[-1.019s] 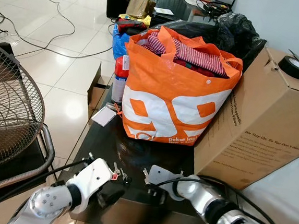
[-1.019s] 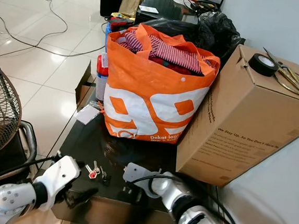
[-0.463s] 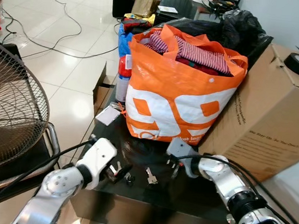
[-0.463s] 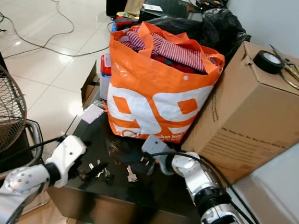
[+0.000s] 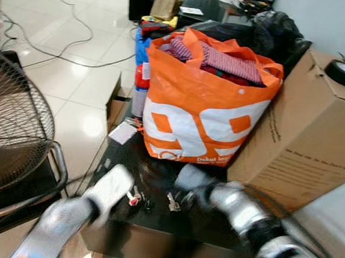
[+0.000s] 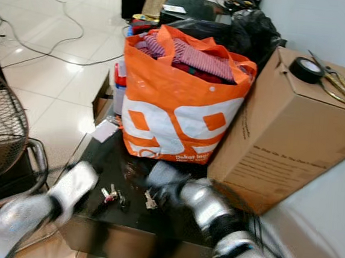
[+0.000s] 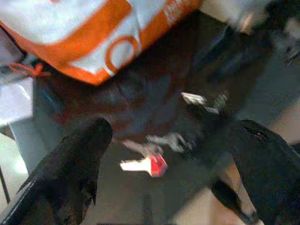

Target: Hang keys on a hook

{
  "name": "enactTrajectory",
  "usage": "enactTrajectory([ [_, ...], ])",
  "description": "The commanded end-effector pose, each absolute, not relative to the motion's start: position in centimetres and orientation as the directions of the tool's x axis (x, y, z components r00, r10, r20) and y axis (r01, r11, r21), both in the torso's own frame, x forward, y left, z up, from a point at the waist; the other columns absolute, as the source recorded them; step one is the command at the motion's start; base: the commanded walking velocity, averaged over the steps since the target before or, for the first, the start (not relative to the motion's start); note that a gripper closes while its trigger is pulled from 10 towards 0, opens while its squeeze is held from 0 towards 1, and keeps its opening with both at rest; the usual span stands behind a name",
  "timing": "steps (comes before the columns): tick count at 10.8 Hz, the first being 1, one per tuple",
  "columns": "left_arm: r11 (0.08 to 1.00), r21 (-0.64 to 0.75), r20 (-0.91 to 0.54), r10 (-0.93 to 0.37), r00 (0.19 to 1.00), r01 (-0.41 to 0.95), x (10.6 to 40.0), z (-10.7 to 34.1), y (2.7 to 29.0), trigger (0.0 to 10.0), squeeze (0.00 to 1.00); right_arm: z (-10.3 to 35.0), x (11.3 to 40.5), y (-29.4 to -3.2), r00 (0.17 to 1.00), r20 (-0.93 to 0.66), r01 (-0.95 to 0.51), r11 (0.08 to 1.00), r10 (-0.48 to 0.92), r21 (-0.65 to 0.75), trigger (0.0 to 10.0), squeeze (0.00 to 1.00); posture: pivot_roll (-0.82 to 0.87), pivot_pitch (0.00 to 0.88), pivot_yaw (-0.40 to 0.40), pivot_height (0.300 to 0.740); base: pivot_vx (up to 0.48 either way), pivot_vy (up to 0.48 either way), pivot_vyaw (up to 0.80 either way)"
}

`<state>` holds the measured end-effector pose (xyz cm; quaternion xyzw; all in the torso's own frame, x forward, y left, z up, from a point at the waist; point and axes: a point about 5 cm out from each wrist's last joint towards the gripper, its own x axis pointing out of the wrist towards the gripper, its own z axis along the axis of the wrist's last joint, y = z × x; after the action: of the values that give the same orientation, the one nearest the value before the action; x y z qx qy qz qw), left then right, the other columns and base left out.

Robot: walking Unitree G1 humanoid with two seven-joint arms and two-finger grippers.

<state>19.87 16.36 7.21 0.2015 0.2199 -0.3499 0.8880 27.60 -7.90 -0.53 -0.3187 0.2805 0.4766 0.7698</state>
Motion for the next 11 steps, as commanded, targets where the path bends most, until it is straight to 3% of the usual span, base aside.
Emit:
enactTrajectory([
  [1,0.662,0.207,-0.520,-0.549,0.654,0.720,19.5,7.9,16.1,10.0,0.00,-1.0,27.4,-8.4,0.380,-0.761,-0.914,0.337,0.526,-0.224,10.0,1.00,-0.01,0.000,-0.131,0.740,0.000,0.000,0.00],
  [4,0.646,0.183,-0.519,-0.577,0.631,0.741,18.8,8.5,15.6,10.0,0.00,-1.0,26.8,-8.0,0.340,-0.745,-0.921,0.365,0.574,-0.139,10.0,1.00,-0.07,0.022,-0.092,0.740,0.000,0.000,0.00],
  [7,0.603,0.153,-0.538,-0.614,0.578,0.783,18.4,8.9,15.0,10.0,0.00,-0.3,26.5,-6.8,0.322,-0.668,-0.891,0.452,0.671,0.025,10.0,1.00,-0.10,0.077,-0.040,0.740,0.000,0.000,0.00],
  [11,0.573,0.151,-0.567,-0.617,0.545,0.806,17.9,9.3,15.4,10.0,0.00,-0.3,26.6,-6.8,0.376,-0.688,-0.879,0.474,0.620,-0.054,10.0,1.00,-0.10,0.104,-0.021,0.740,0.000,0.000,0.00],
])
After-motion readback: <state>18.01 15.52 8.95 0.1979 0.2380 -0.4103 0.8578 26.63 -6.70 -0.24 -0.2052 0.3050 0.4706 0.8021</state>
